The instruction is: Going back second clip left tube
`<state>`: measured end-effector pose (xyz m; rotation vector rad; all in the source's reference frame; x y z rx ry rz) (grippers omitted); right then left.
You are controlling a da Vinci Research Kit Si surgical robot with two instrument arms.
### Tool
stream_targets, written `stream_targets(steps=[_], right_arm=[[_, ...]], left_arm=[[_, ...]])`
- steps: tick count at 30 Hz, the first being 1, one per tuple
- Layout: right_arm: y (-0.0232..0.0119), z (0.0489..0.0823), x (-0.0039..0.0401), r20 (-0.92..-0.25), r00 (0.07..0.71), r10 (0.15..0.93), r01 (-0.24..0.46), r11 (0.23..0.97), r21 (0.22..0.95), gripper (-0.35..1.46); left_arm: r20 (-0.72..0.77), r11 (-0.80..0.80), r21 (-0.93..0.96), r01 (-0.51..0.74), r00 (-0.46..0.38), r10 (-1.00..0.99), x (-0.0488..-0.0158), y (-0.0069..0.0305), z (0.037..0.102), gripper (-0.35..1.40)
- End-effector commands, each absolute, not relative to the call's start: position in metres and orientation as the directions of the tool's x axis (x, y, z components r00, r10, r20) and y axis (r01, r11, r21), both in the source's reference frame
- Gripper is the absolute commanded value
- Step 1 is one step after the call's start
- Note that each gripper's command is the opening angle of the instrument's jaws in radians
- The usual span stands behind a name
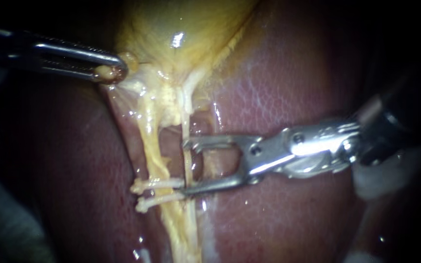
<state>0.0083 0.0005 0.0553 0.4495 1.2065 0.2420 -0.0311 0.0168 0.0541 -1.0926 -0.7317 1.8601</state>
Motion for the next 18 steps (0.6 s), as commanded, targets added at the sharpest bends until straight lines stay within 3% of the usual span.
stream_targets(steps=[1,10,18], right_arm=[[0.0008,0.0547,0.0076,-0.840,0.351,0.414,0.050,0.888,0.458,0.50],[0.0020,0.0515,0.0019,-0.847,0.371,0.380,0.000,0.912,0.409,0.50],[0.0016,0.0512,0.0013,-0.848,0.368,0.381,0.062,0.900,0.431,0.50]], left_arm=[[-0.402,-0.480,-0.797,-0.366,-0.270,0.875,-0.0310,0.0168,0.0541,-0.35],[-0.402,-0.480,-0.797,-0.366,-0.270,0.875,-0.0310,0.0168,0.0541,-0.35],[-0.407,-0.484,-0.793,-0.370,-0.269,0.873,-0.0315,0.0165,0.0552,-0.35]])
